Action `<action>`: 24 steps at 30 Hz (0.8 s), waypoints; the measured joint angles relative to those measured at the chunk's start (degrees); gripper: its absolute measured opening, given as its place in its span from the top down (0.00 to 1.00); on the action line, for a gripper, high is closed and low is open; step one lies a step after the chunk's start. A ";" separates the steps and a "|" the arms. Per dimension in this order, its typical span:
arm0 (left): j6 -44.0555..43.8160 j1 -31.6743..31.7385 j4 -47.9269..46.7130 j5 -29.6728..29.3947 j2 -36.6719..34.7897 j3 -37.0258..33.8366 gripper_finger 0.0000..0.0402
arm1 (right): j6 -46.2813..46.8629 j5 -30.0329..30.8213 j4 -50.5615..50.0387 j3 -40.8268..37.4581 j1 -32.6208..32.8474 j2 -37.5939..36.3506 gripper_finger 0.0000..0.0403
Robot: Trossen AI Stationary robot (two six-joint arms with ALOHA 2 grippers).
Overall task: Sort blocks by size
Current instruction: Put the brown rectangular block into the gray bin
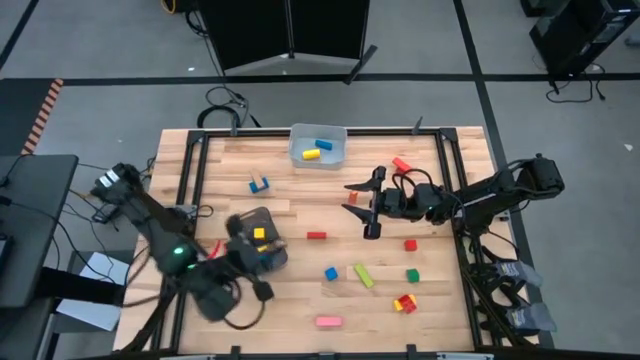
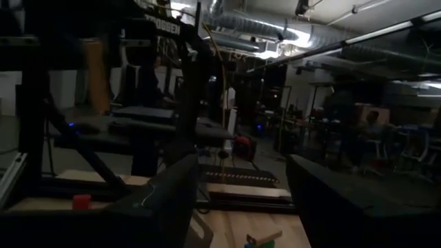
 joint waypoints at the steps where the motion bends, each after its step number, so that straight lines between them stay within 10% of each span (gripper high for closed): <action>1: 5.49 1.52 5.15 3.44 -0.02 -1.43 0.84 | -0.26 0.00 -0.07 0.00 0.00 -0.08 0.42; 10: 28.95 25.20 27.50 34.76 -2.26 -8.74 0.84 | -1.88 0.36 -0.04 0.00 1.18 -3.28 0.45; 24: 19.76 66.22 40.97 65.90 7.56 -12.52 0.84 | -5.62 7.52 -5.79 0.04 8.74 -8.86 0.48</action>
